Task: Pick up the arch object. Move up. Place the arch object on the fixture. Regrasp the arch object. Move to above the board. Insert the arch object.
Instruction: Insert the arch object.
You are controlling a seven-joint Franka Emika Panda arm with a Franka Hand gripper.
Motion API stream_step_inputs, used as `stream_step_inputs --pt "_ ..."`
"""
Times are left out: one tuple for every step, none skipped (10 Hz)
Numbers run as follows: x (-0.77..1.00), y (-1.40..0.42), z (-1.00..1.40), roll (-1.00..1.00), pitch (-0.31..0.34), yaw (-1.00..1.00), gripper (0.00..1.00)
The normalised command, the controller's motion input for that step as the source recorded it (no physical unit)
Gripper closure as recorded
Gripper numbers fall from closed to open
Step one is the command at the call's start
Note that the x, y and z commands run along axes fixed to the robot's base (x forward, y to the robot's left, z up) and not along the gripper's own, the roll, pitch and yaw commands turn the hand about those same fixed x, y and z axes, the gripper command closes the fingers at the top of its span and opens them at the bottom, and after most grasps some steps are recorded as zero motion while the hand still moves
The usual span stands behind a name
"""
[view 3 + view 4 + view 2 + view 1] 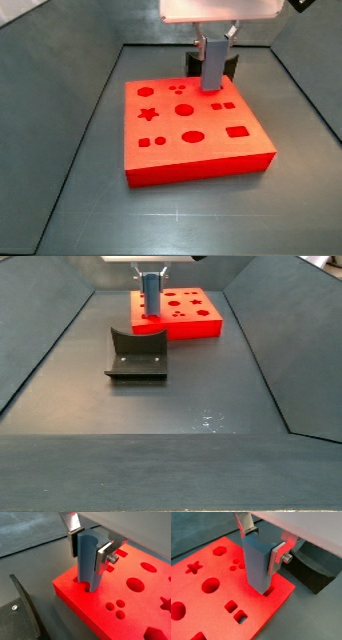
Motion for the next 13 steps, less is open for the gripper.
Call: stream_step_inputs --pt "0.0 0.0 -0.23 0.0 -0.026 0.0 1.0" --pt "0.19 0.0 -0.24 -0.02 -0.06 -0.02 1.0" --pt "0.25 0.0 -0.14 0.0 -0.06 -0.21 1.0" --pt "0.04 0.03 0.0 -0.04 0.0 0.0 1.0" --pt "0.01 0.0 -0.07 0.0 -0.009 0.0 1.0" --pt "0.0 0.0 -0.1 0.0 0.0 0.0 1.0" --pt "0.0 0.04 -0.03 0.0 0.0 0.0 1.0" --pt "0.0 0.09 0.0 0.0 0.0 0.01 1.0" --pt "-0.03 0.12 -0.01 -0.01 0.0 0.06 1.0" --pt "0.0 0.12 -0.02 -0.02 0.0 0.05 1.0" --pt "0.0 0.06 -0.02 0.0 0.0 0.01 1.0" --pt "0.0 0.0 -0.01 0.0 0.009 0.0 1.0" --pt "0.0 0.0 -0.01 0.0 0.007 0.0 1.0"
